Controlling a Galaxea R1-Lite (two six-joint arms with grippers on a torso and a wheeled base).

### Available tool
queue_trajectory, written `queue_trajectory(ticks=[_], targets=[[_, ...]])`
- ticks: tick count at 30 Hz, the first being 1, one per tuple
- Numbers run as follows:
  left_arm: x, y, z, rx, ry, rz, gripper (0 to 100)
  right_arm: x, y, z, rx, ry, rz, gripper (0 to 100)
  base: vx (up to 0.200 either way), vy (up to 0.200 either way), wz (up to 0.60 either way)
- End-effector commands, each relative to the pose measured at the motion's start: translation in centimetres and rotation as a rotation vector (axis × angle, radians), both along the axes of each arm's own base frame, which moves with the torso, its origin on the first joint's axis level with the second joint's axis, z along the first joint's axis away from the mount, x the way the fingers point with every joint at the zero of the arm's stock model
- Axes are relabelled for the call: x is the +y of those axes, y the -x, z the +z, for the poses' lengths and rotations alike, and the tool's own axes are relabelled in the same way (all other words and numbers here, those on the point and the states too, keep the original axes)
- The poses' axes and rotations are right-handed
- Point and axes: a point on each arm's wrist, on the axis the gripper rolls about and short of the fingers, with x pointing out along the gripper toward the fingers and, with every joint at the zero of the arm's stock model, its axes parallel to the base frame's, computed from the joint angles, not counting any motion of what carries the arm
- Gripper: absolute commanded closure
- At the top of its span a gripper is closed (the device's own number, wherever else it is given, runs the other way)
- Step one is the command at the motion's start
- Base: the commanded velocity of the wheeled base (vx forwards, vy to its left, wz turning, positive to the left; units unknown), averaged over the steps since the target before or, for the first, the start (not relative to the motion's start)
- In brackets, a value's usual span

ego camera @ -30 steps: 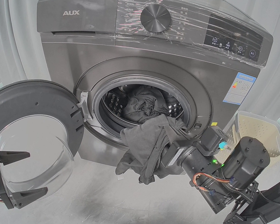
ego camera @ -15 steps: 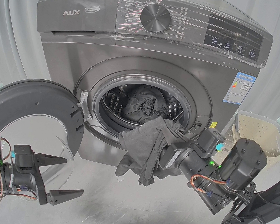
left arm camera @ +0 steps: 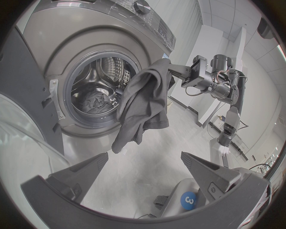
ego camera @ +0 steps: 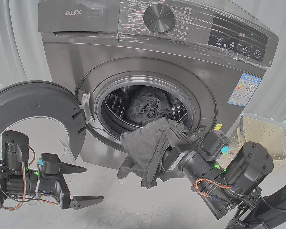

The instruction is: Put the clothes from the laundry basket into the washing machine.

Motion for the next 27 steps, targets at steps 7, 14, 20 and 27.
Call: queue_trajectory(ticks=[7,14,20,27], targets=[[-2.3,-3.6,-3.4,0.038,-0.019,-0.012,0,0.1,0.3,0.1,-0.005,-0.008,0.01,100,0.0,0.0,0.0],[-3.3,-4.7,-4.8,0.023,-0.012,-0.02,0,0.2,0.5,0.1,-0.003,-0.005,0.017,100,0.0,0.0,0.0],[-3.9,-6.3,-5.7,-0.004,0.006,0.01,0,0.3,0.6,0.1,-0.003,-0.005,0.02,100,0.0,0.0,0.0],[-4.8,-7.8,-6.5,-0.008,0.022,0.012,0,0.3,0.7,0.1,-0.007,-0.01,0.023,100,0.0,0.0,0.0]])
